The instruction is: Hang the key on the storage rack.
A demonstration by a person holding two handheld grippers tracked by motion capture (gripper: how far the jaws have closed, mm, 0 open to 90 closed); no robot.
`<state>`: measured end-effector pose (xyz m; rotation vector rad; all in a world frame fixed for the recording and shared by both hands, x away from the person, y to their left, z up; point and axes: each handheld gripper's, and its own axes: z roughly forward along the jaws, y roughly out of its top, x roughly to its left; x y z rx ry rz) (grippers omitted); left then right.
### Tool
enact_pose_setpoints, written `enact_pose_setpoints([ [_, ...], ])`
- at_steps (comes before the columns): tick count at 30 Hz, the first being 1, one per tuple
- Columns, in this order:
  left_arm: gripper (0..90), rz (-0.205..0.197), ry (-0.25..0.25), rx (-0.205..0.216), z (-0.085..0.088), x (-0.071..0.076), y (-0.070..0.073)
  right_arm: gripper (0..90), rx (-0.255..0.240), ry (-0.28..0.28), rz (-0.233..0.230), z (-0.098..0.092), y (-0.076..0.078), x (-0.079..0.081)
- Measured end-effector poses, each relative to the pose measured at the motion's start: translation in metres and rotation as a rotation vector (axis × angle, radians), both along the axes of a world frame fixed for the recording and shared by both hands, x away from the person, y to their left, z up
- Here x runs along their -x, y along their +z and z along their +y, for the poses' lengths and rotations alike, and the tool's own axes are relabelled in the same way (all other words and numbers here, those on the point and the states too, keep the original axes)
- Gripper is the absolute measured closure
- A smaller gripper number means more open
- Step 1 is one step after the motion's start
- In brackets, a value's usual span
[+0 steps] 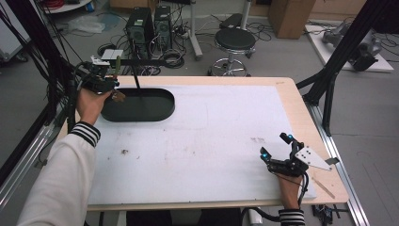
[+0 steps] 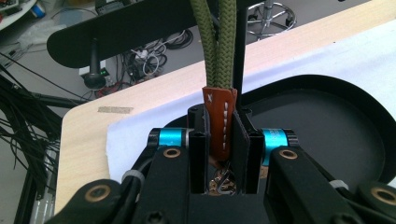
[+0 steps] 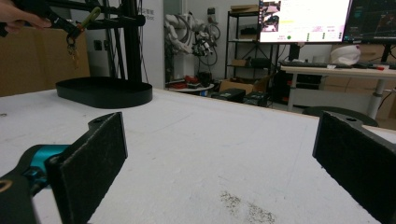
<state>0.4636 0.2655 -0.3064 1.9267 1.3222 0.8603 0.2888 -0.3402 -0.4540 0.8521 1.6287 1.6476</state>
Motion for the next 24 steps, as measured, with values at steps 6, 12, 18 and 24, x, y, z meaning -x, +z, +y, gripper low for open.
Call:
enact_pose_setpoints([
  [6,78.1,0.01,0.0,-0.031,-0.004,0.0,-0.002,2.0,0.001,-0.001,0.0,0.0,0.0,0.0],
  [12,78.2,0.016,0.004,-0.049,-0.008,-0.001,-0.007,2.0,0.001,0.001,0.0,0.0,0.0,0.0],
  [18,78.1,0.031,0.005,-0.06,-0.008,-0.002,-0.013,2.0,0.0,0.0,0.002,0.0,0.0,0.0],
  [24,78.2,0.024,0.016,-0.063,-0.009,-0.005,-0.015,2.0,0.001,0.002,0.005,0.0,0.0,0.0],
])
